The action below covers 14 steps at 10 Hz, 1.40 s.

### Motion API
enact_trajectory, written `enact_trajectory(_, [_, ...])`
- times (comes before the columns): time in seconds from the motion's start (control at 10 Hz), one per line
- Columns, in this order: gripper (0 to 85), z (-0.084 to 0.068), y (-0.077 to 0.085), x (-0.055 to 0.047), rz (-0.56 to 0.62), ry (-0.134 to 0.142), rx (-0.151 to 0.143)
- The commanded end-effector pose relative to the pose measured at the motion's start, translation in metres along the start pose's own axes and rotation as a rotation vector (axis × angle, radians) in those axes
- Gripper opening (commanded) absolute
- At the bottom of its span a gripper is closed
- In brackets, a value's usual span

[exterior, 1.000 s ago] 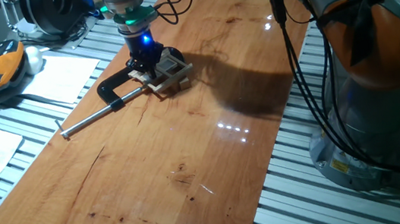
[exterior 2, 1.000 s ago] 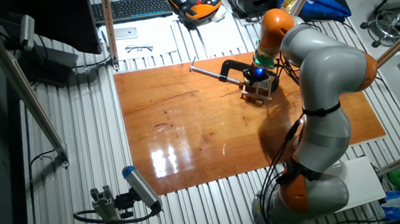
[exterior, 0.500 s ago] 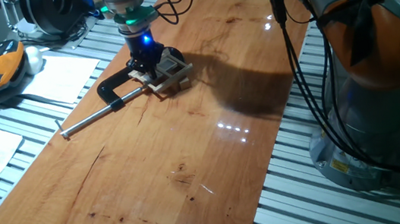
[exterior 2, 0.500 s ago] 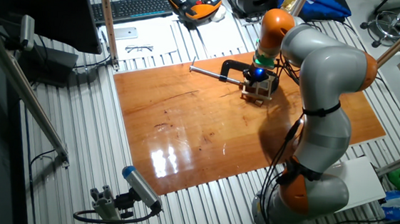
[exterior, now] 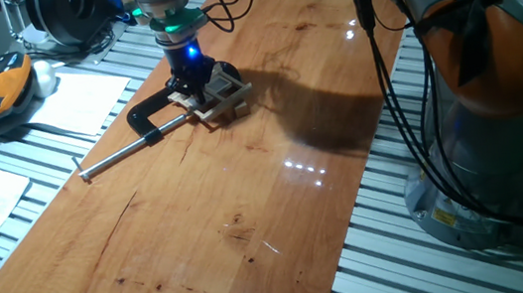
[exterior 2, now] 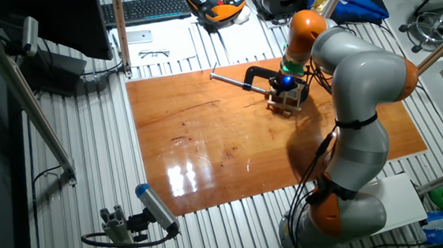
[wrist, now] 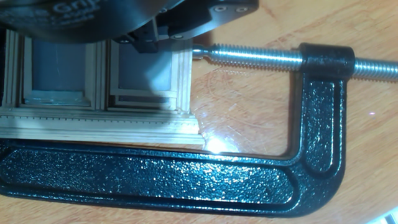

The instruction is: Close a sliding window

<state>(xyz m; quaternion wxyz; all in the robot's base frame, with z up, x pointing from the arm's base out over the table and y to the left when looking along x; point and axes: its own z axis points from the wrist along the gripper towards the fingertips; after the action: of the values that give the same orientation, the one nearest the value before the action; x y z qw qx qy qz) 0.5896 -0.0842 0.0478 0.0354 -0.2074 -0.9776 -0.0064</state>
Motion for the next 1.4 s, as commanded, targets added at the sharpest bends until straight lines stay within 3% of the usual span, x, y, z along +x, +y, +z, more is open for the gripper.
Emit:
enact_trajectory(0.0, [0.0, -0.0003, 0.0004, 0.0007, 0.001, 0.001, 0.0])
enact_trajectory(1.3, [0.0, -0.0025, 0.0013, 0.0067, -0.001, -0.001, 0.006])
